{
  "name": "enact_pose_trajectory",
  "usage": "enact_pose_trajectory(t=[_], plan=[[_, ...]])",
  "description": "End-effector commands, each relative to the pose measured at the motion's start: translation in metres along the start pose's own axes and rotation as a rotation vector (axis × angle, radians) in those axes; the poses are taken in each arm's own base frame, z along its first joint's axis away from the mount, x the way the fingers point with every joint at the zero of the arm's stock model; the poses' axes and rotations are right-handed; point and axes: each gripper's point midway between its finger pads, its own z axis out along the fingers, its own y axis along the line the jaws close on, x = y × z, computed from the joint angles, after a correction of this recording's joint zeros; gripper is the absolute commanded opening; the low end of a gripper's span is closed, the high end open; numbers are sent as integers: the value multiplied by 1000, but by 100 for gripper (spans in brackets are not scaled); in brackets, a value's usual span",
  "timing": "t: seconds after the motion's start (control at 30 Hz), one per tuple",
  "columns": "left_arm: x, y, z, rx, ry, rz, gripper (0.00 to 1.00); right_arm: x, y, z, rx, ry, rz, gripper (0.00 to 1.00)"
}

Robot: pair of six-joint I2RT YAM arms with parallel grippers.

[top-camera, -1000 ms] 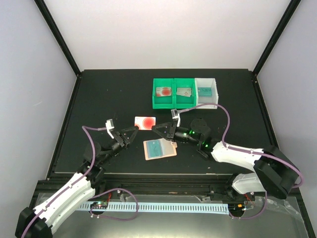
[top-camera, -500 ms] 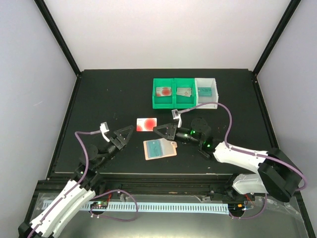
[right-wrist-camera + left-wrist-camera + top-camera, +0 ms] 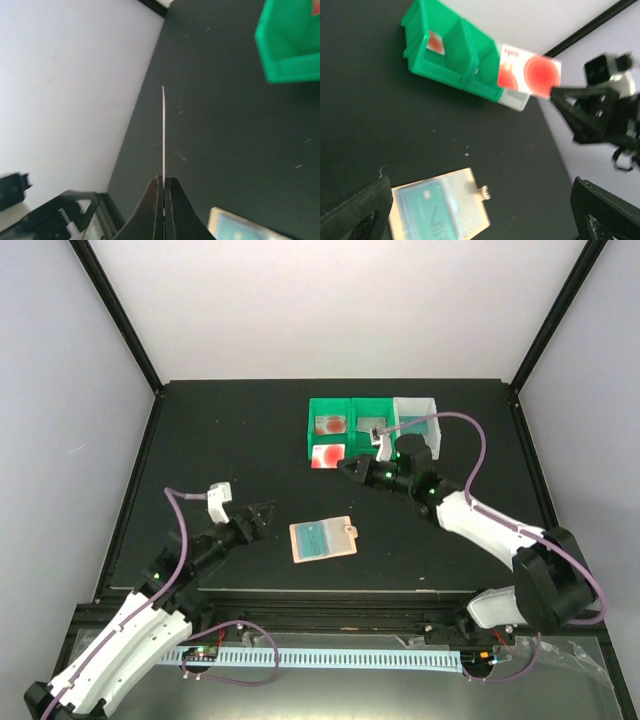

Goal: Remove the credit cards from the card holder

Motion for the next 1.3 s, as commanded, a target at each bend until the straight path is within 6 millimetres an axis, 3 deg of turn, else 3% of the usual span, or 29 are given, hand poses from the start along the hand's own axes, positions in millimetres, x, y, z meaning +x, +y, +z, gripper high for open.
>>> enact_pose_trajectory(t=[0.0,0.23,0.47,0.6,0.83,1.27], plan=[[8,10,6,-93,96,164,99,-19,-37,3,187,37,-75,1],[17,15,16,-116,187,326,99,-60,-73,21,294,47,-64,1],[15,10,14,-80,165,360,99,-88,-104,57,362,79,-33,1],[17,12,15,-77,162,358,99,-104,-111,80,363,72,5,1],[18,10,17,-76,182,362,99,-121,-132,108,402,56,49,1],[17,8,16,-65,176,365,99,-133,-165,142,448,71,52,1]])
